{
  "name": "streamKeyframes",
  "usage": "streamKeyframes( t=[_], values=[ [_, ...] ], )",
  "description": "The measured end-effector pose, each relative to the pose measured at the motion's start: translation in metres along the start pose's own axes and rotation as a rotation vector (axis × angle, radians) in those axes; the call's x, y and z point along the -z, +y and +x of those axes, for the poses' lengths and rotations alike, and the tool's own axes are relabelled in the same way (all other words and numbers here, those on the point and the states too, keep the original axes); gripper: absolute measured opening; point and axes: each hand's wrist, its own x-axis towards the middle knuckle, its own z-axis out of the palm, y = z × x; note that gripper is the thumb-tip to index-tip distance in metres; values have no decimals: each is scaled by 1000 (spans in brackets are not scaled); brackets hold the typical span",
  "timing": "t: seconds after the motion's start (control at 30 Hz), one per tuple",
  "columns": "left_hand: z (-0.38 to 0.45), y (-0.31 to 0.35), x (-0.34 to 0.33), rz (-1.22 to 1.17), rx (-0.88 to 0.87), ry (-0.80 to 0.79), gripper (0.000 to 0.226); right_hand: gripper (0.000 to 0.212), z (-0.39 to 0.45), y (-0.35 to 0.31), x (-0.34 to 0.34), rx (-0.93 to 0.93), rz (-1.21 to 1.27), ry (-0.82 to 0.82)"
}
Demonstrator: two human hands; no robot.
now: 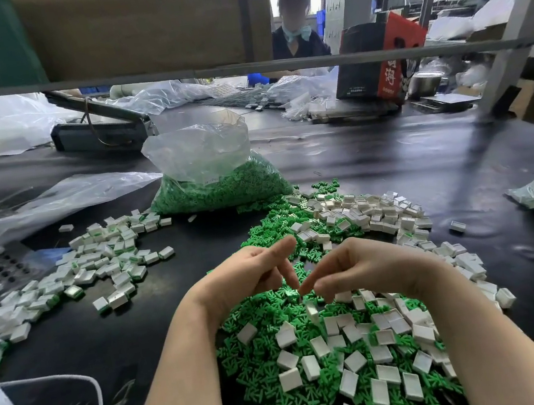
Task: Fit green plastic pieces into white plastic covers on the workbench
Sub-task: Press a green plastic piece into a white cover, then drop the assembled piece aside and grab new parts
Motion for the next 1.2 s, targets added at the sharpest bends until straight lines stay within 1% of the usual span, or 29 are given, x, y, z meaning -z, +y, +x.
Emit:
streamKeyframes(
  t=[0.03, 0.13, 0.23, 0.33, 0.4, 0.47, 0.5, 0.53, 0.6, 0.67, 0.77, 0.83, 0.87, 0.93, 0.97, 1.03, 1.13, 1.2],
  values=[
    [0, 0, 1, -27, -7, 14, 58, 19, 1, 2, 0, 0, -19, 67],
    [3, 0, 0, -14, -66, 101, 29, 17, 5, 6, -1, 18, 25, 289],
    [7, 2, -3, -9, -106, 209, 11, 15, 8, 8, -2, 8, 57, 420],
    [9, 0, -3, -25, -126, 273, 32, 18, 12, 12, -2, -23, 47, 537],
    [11, -5, -3, 3, -121, 316, 44, 25, 15, 17, 0, -75, -59, 608],
    [12, -10, -2, 10, -104, 379, 52, 34, 16, 21, 1, -217, -242, 646],
    [13, -12, -1, 27, -96, 395, 48, 38, 17, 24, 2, -308, -358, 650],
    [15, -13, -1, 52, -94, 403, 37, 42, 17, 28, 2, -380, -454, 647],
    [18, -14, -2, 163, -81, 411, 5, 48, 18, 34, 2, -461, -550, 637],
    [21, -16, -4, 298, -25, 398, 27, 55, 20, 40, 1, -547, -580, 635],
    [21, -14, -8, 536, 156, 342, 61, 61, 21, 48, 1, -724, -548, 638],
    [22, -15, -13, 644, 236, 264, 74, 59, 21, 49, 1, -771, -541, 613],
    [22, -15, -16, 664, 237, 228, 75, 56, 20, 49, 0, -755, -571, 603],
    [25, -15, -20, 575, 186, 168, 71, 43, 20, 45, -2, -628, -637, 634],
    [25, -13, -23, 484, 148, 139, 67, 36, 21, 43, -3, -529, -616, 663],
    [26, -10, -27, 338, 72, 109, 60, 25, 23, 37, -5, -341, -464, 674],
    [27, -9, -27, 329, 2, 170, 54, 19, 25, 31, -6, -156, -253, 662],
    [26, -11, -23, 342, -4, 223, 51, 19, 26, 30, -5, -114, -246, 721]
  ],
)
